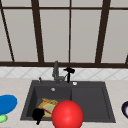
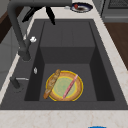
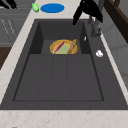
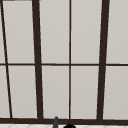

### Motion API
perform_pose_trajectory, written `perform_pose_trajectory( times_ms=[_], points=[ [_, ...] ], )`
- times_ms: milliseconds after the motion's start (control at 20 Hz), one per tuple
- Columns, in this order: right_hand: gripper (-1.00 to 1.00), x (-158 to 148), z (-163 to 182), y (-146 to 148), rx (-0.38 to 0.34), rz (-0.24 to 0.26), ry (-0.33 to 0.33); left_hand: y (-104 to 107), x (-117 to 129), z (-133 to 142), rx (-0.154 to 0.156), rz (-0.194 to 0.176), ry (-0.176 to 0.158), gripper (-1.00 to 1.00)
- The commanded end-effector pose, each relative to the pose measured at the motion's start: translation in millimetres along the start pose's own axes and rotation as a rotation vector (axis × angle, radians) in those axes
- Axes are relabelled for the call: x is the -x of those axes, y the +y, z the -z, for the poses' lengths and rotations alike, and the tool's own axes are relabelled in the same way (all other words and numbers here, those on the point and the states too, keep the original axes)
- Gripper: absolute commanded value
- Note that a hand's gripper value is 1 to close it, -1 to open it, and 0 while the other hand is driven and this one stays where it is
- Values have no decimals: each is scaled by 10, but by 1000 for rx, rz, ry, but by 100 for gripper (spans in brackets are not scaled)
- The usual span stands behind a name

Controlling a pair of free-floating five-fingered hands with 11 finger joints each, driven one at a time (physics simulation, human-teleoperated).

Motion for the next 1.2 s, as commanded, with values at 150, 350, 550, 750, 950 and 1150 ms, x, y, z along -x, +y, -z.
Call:
perform_pose_trajectory(
  times_ms=[150, 350, 550, 750, 950, 1150],
  points=[
    [-100, 147, 521, 156, -49, -1, 24, 0, 0, 0, 0, 0, 0, 0],
    [-100, 259, 803, 258, -57, -9, 31, 0, 0, 0, 0, 0, 0, 0],
    [-100, 314, 984, 188, -98, 18, 18, 0, 0, 0, 0, 0, 0, 0],
    [-100, 465, 1043, 185, -107, 33, 5, 0, 0, 0, 0, 0, 0, 0],
    [-100, 551, 1108, 220, -113, 32, 9, 0, 0, 0, 0, 0, 0, 0],
    [-100, 579, 1259, 344, -103, 21, -15, 0, 0, 0, 0, 0, 0, 0]
  ],
)
